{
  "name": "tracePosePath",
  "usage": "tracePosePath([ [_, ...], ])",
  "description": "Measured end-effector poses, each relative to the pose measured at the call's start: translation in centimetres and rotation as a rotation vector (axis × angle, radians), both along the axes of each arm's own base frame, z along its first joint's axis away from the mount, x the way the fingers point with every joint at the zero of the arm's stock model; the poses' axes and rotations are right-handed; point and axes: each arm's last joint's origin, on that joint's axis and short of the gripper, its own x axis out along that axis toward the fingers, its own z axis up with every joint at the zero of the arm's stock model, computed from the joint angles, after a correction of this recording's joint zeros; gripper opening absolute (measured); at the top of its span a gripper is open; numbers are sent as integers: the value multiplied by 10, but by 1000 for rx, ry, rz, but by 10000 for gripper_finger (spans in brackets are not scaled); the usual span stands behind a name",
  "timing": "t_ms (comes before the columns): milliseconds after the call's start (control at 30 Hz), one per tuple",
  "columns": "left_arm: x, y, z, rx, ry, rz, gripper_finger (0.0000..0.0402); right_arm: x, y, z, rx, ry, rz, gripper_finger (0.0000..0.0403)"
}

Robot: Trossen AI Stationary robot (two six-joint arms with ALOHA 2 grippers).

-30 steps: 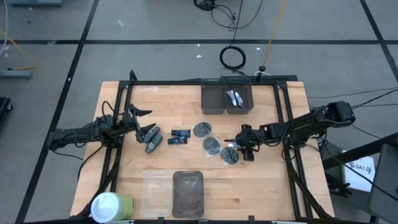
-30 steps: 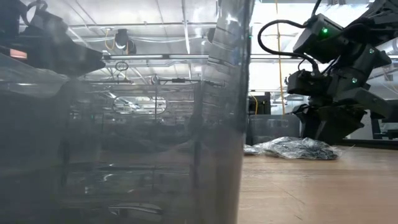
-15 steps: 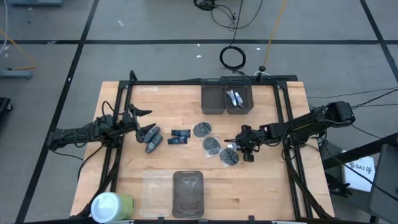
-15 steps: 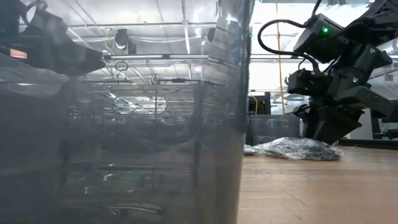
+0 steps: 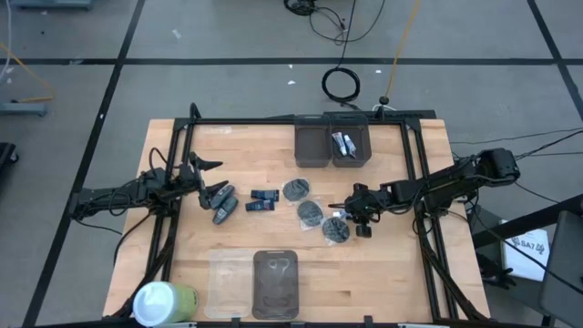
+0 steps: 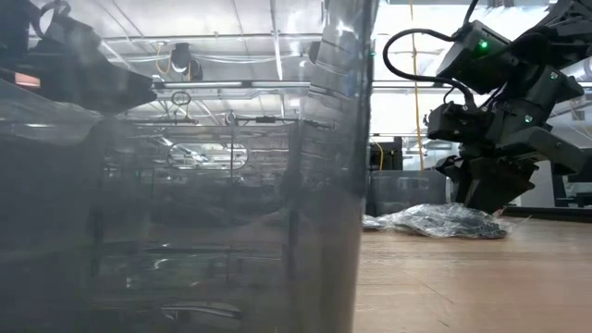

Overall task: Pick & Place Travel size toiletries
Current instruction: Put the toothpaste into the top right black bin

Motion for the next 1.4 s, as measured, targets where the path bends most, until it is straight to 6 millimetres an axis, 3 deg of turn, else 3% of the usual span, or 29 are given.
tracePosePath([
  [733,0,0,0,0,0,0,310,1,0,12,4,-86,1,46],
  [1233,0,0,0,0,0,1,310,-3,-1,38,46,-234,-40,45],
  [1400,0,0,0,0,0,1,310,-7,-4,48,-15,-292,-102,45],
])
